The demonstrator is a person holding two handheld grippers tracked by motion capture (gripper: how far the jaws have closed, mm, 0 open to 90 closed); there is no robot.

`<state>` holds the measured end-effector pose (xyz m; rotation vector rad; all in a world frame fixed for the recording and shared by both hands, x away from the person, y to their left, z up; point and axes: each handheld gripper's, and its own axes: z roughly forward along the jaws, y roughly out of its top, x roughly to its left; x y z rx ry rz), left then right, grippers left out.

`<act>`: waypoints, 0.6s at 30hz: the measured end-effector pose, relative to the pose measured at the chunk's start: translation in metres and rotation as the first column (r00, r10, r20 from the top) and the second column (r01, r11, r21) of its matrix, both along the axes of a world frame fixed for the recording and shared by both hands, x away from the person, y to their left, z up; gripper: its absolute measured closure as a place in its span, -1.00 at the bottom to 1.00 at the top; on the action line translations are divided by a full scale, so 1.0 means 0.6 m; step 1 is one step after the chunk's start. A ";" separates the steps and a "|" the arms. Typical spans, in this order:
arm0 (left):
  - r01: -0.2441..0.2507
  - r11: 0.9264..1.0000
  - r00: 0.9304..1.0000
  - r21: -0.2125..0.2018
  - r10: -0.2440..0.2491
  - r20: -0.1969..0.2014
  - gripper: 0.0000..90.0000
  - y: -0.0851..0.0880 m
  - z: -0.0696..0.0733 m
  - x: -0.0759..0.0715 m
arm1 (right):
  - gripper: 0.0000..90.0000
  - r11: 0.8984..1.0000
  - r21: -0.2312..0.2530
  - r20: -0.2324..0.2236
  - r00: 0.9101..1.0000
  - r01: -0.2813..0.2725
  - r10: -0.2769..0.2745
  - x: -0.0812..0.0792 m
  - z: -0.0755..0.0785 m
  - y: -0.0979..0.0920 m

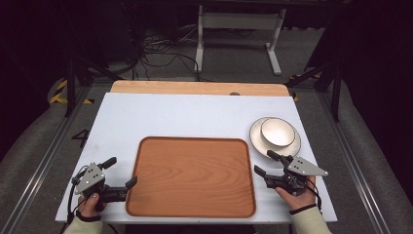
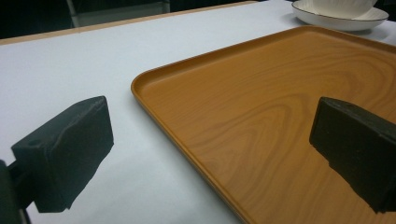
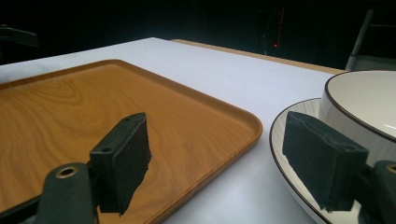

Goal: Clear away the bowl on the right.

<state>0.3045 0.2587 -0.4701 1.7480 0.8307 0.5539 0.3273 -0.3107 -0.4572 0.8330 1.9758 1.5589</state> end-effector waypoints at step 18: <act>0.009 1.000 1.000 0.003 -0.009 -0.009 -0.99 -0.003 0.000 0.000 | -0.46 1.000 -0.005 -0.001 1.000 -0.003 0.003 0.001 0.000 0.001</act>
